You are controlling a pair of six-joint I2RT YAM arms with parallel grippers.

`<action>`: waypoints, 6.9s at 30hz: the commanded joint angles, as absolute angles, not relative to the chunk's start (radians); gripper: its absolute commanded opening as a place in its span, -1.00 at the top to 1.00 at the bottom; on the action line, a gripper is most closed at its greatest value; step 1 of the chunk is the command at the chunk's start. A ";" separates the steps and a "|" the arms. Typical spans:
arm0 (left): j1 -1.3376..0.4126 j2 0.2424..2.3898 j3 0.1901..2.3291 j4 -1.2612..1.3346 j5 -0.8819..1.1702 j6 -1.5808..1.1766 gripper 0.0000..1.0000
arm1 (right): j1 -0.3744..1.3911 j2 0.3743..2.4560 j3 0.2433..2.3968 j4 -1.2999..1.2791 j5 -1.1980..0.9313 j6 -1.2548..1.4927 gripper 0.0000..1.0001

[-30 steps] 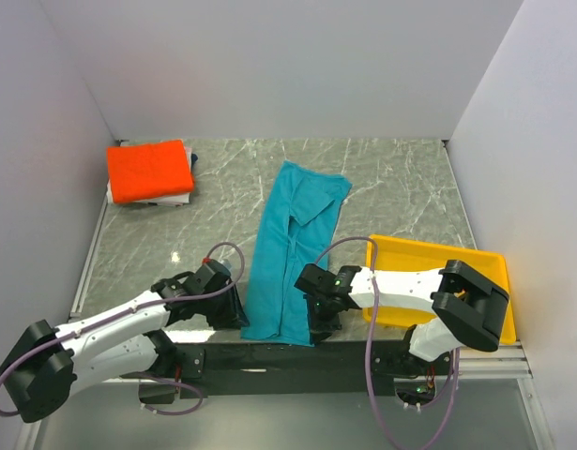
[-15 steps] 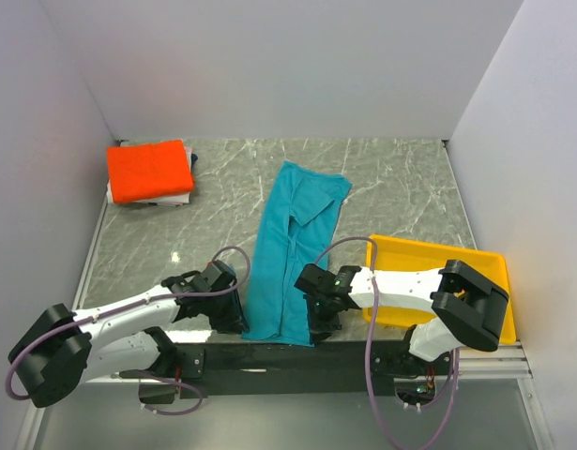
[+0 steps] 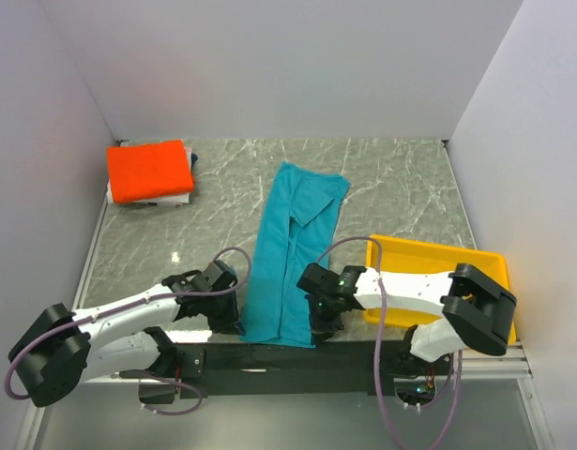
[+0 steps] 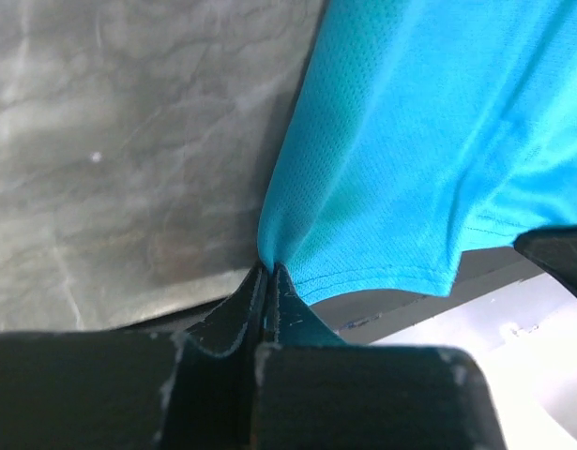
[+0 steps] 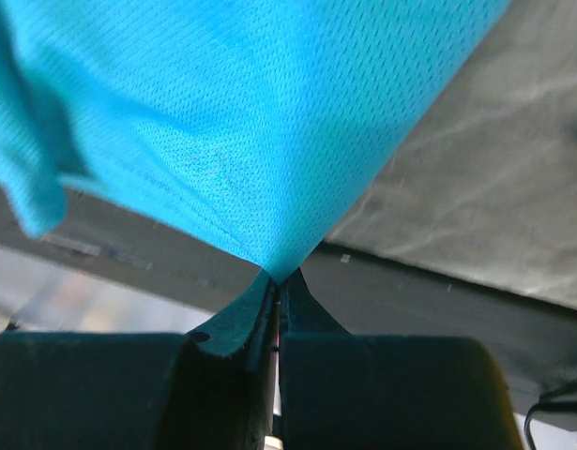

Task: Fold and stack the t-shirts
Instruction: Fold the tshirt

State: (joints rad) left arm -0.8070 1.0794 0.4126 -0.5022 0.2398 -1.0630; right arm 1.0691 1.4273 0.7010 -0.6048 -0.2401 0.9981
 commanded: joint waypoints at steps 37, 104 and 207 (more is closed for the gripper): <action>-0.652 1.451 1.031 -0.583 0.195 -0.798 0.99 | 0.784 1.420 1.067 -0.933 -0.066 0.759 1.00; -0.509 1.766 1.124 -0.446 0.247 -0.666 -0.41 | 0.486 1.966 1.601 -0.953 -0.291 0.391 0.22; -0.511 1.775 1.009 -0.387 0.187 -0.778 0.17 | 0.388 1.858 1.117 -0.718 -0.321 0.419 1.00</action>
State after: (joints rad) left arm -0.5014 1.7645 1.0351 -0.3988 0.1940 -0.7734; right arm 0.3817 1.8442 1.1244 -0.7238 -0.3439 0.4358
